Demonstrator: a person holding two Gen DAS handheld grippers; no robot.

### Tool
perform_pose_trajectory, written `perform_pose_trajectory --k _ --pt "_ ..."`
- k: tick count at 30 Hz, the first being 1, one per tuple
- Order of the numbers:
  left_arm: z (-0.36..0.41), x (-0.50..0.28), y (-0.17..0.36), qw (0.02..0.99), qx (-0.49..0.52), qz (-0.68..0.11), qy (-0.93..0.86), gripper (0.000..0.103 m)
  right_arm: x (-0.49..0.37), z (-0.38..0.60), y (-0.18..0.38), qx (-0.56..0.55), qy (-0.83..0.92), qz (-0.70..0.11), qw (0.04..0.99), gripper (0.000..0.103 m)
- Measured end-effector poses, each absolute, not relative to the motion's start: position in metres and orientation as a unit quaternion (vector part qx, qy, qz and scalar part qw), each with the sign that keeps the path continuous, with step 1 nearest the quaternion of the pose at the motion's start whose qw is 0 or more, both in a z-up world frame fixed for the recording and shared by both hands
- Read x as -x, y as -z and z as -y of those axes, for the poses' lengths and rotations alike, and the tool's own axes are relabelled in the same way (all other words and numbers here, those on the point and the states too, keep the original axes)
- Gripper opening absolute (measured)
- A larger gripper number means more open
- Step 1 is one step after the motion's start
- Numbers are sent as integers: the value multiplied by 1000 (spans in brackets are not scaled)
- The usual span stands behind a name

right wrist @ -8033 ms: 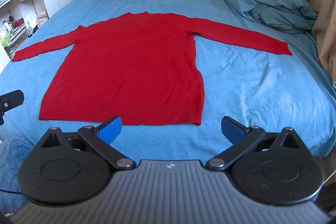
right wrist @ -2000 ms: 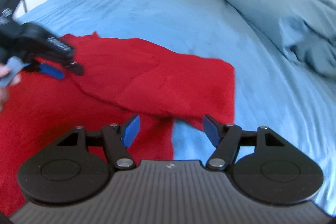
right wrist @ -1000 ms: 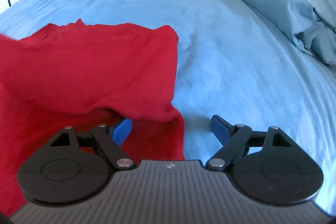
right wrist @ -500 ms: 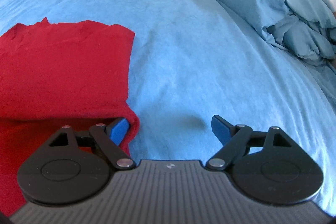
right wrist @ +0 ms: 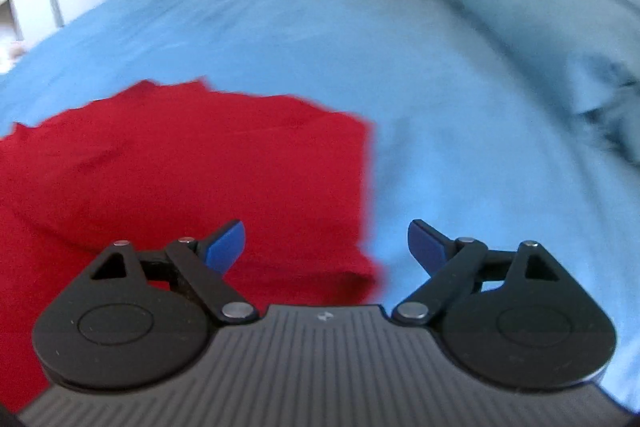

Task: Fold small clothes

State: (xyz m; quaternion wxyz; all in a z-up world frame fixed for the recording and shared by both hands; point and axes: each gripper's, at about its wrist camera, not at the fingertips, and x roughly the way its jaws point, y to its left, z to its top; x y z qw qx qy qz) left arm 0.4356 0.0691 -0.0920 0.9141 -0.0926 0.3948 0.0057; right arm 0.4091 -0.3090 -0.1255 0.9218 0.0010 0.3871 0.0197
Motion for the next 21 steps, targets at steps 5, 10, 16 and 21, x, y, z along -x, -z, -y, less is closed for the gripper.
perform_pose_trajectory --k 5,10,16,21 --pt "-41 -466 112 911 70 -406 30 61 -431 310 164 -42 5 -429 902 103" --pt "-37 -475 145 893 60 -446 21 61 -431 308 156 -25 -3 -427 904 103" --pt "-46 -470 147 893 91 -441 18 61 -473 304 127 -17 -43 -362 931 103" --pt "-34 -467 146 895 59 -443 9 61 -533 300 158 17 -50 -391 919 103"
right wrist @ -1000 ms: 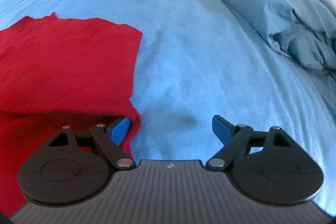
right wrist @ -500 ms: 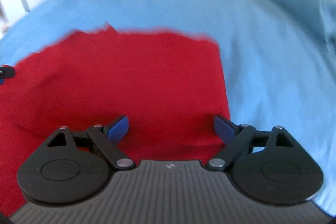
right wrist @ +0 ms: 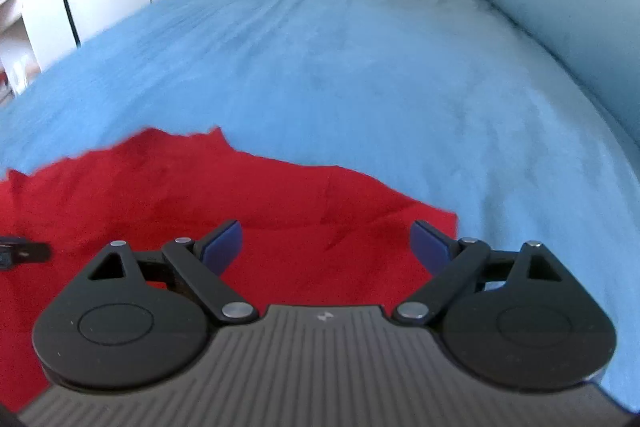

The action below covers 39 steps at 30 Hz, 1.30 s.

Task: Fold small clothes

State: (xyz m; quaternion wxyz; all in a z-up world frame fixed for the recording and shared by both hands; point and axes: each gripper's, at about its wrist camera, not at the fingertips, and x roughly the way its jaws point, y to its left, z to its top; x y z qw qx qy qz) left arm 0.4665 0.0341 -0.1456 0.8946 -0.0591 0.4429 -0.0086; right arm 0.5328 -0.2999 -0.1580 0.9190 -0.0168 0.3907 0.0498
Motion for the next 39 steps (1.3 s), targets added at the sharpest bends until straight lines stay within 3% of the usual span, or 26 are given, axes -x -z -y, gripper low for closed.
perform_pose_trajectory --k 4,7,13,19,25,33,36,37,39 --pt "-35 -469 146 895 56 -443 7 61 -549 331 177 -43 -25 -406 913 103" --pt "-35 -470 147 895 54 -444 9 61 -546 323 168 -20 -24 -404 914 103" --pt "-32 -454 125 900 27 -435 1 61 -469 308 131 -38 -55 -361 930 103" --pt "-31 -430 142 894 6 -449 9 62 -434 304 168 -17 -51 -425 904 103" --pt "-31 -435 146 897 16 -441 3 67 -429 307 172 -19 -56 -410 910 103" --pt "-61 -403 82 914 54 -401 -19 69 -407 284 85 -13 -83 -356 931 103" --pt "-89 -382 53 920 82 -381 -35 87 -398 256 49 -7 -94 -355 930 103" --pt "-101 -375 44 922 91 -374 -45 99 -395 246 42 -7 -95 -356 929 103" --pt "-127 -361 30 925 104 -358 -69 102 -391 221 32 -13 -99 -365 926 103"
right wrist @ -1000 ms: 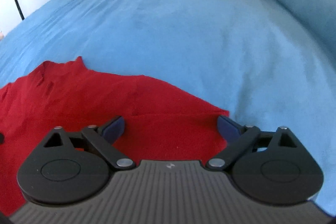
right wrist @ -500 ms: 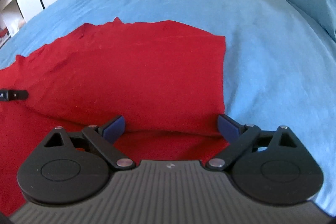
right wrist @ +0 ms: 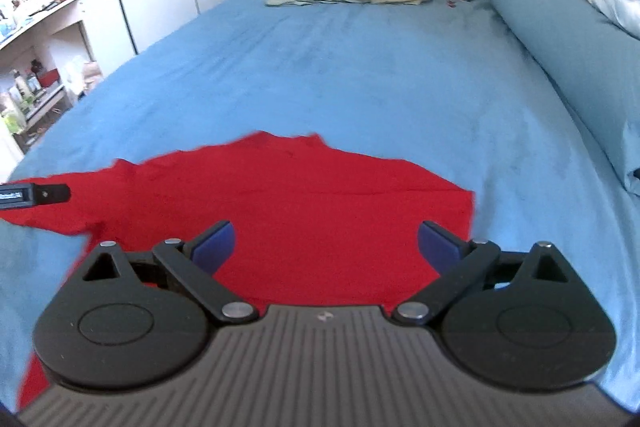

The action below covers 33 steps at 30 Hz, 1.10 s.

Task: Fold small clothes

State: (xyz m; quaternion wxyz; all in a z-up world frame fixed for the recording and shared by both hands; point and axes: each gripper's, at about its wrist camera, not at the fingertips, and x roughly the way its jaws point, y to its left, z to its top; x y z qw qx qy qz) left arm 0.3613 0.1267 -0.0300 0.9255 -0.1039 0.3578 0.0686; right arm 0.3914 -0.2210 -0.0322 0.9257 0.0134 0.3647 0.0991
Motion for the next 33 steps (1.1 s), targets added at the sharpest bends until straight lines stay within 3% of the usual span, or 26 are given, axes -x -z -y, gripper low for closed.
perform_pose_trajectory --k 10,17,22,25,27,29,33 --pt "-298 -339 42 897 192 -353 -183 97 -385 89 54 -70 -86 -413 904 103" --pt "-416 -335 86 858 267 -361 -252 62 -385 12 70 -80 -83 -417 902 103" --pt "-454 -342 114 839 308 -367 -259 46 -387 -23 75 -66 -86 -411 905 103" --pt "-460 -351 119 845 299 -360 -259 44 -391 -32 82 -66 -92 -411 905 103" --pt "-459 -356 120 847 286 -359 -268 33 -392 -33 85 -66 -93 -409 905 103" --pt "-456 -359 122 849 270 -358 -278 5 -392 -32 88 -68 -93 -407 906 103" --pt "-434 -359 109 877 210 -337 -273 4 -392 -28 95 -58 -90 -401 910 103"
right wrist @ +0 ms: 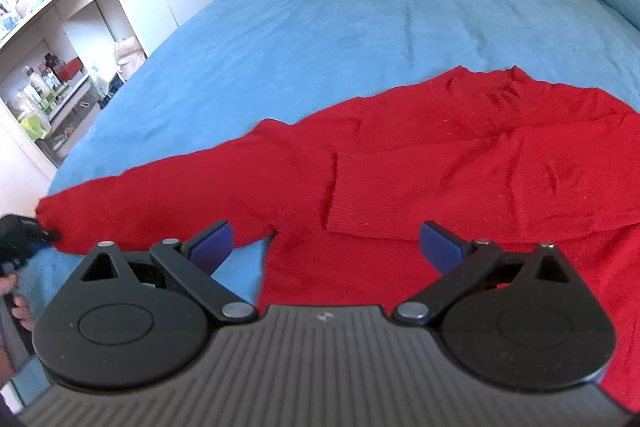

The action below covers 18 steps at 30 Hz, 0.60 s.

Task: Fold small clothes

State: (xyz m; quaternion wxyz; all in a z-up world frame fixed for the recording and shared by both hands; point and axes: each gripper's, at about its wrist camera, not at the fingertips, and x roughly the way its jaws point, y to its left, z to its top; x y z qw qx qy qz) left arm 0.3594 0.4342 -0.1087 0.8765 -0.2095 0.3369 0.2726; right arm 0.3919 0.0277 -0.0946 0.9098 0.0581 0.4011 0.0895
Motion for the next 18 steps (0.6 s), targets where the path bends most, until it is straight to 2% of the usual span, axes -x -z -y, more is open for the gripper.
perform_pose_trajectory --k 5,10,14,18 --pt "-381 -364 70 905 167 -315 -231 4 -394 -5 100 -70 -105 -411 903 103" --pt "-298 -376 36 933 136 -297 -151 4 -400 40 84 -97 -85 -384 914 103" --pt "-207 -399 29 947 113 -297 -48 4 -403 85 71 -103 -61 -362 925 103" --pt "-120 -422 49 939 93 -330 38 4 -406 132 70 -113 -33 -353 928 103"
